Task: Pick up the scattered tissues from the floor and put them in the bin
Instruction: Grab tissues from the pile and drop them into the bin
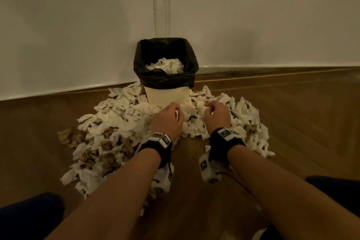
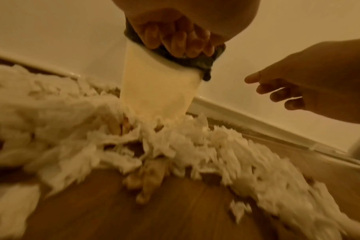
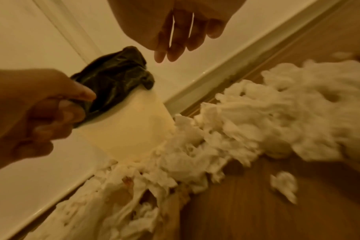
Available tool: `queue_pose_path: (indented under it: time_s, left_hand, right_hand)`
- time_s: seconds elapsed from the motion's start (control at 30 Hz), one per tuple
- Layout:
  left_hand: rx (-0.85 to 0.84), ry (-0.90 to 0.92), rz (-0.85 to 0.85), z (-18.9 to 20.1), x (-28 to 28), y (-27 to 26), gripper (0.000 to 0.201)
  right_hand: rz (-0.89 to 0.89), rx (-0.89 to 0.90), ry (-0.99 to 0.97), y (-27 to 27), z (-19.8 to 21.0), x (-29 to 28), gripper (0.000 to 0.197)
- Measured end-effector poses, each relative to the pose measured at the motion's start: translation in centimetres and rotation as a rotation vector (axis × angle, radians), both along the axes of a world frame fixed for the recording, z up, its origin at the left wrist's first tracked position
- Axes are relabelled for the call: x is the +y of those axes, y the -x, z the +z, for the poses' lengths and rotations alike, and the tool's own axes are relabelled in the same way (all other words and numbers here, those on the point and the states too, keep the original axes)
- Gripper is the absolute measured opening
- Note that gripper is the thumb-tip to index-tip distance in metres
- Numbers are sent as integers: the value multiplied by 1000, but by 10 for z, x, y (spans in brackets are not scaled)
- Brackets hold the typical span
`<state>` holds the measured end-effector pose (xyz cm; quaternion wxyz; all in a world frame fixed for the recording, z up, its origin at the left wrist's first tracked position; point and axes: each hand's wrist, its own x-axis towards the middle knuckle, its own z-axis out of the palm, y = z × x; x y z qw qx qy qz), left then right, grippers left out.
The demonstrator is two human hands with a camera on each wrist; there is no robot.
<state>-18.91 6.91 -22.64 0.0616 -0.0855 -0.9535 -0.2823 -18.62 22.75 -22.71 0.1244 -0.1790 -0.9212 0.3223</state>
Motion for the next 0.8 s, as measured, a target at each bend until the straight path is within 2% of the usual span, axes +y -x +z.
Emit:
queue_pose_path:
  time_s: [0.2,0.37,0.5,0.63,0.8]
  left_hand:
    - [-170,146,-131,-35,14,-32,18]
    - [-280,297,-257,-59,11,-36,24]
    - [-357,433,-294,-75,-3,-35,41]
    - [-417,532,-322,-85,-14,-35,58]
    - [-595,615,-418,-98,-17,-32,63]
  right_hand:
    - [-110,-148,47,-50,-35,15,17]
    - [-111,-243,64,-75,-59,18,18]
    - [-19,-318,-13,-86,-72,19,20]
    - [145,-421,-93,-94,-80,22,33]
    - [323,-584,-171,-97,-84,20,49]
